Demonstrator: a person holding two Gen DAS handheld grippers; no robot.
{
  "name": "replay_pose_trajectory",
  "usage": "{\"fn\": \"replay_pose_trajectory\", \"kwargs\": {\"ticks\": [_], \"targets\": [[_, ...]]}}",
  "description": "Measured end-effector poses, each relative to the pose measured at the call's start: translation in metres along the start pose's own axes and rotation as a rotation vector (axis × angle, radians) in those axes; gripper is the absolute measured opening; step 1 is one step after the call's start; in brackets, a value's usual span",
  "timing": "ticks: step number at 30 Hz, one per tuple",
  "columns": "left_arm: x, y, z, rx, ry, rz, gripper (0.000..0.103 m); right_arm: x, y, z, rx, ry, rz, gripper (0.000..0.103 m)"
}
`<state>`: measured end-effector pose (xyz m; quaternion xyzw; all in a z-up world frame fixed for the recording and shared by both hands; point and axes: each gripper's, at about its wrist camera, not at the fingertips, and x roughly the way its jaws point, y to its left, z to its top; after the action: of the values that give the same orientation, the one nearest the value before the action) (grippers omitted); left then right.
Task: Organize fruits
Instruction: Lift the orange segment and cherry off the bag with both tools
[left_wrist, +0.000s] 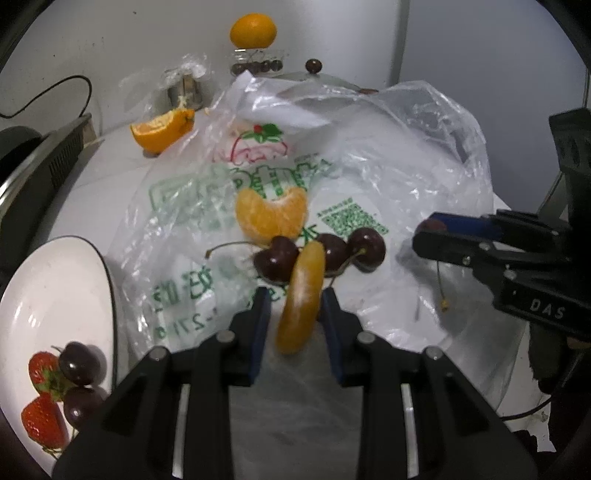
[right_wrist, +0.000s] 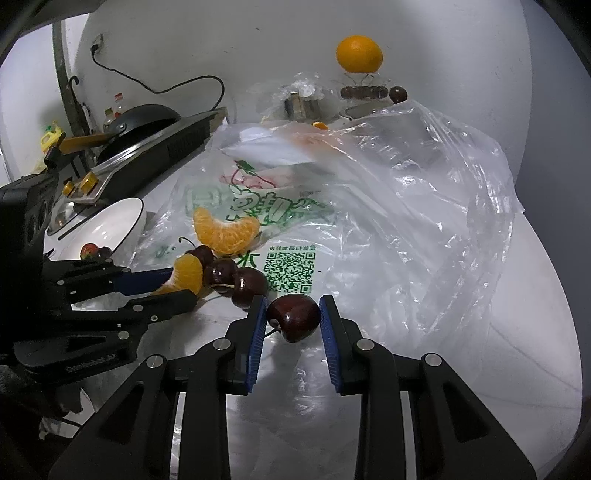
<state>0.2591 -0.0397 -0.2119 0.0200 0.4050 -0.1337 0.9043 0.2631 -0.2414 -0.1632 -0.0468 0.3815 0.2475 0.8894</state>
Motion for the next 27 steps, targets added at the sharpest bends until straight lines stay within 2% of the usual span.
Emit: {"fn": "replay_pose_trajectory", "kwargs": {"ticks": [1, 2, 5, 16, 27], "targets": [[-0.001, 0.000, -0.001, -0.001, -0.002, -0.006, 0.029, 0.000, 0.000, 0.000, 0.000, 0.000, 0.001, 0.031], [-0.001, 0.000, -0.001, -0.003, -0.003, -0.014, 0.020, 0.001, 0.000, 0.000, 0.000, 0.000, 0.002, 0.031], [-0.002, 0.001, -0.001, -0.003, -0.005, -0.025, 0.016, 0.001, 0.000, 0.000, -0.001, 0.000, 0.003, 0.031], [-0.027, -0.004, -0.004, 0.005, -0.052, -0.041, 0.016, -0.005, 0.006, 0.001, -0.011, -0.013, -0.009, 0.031], [-0.053, 0.004, -0.003, 0.000, -0.099, -0.021, 0.016, -0.020, 0.021, 0.008, -0.044, -0.044, -0.016, 0.031]]}}
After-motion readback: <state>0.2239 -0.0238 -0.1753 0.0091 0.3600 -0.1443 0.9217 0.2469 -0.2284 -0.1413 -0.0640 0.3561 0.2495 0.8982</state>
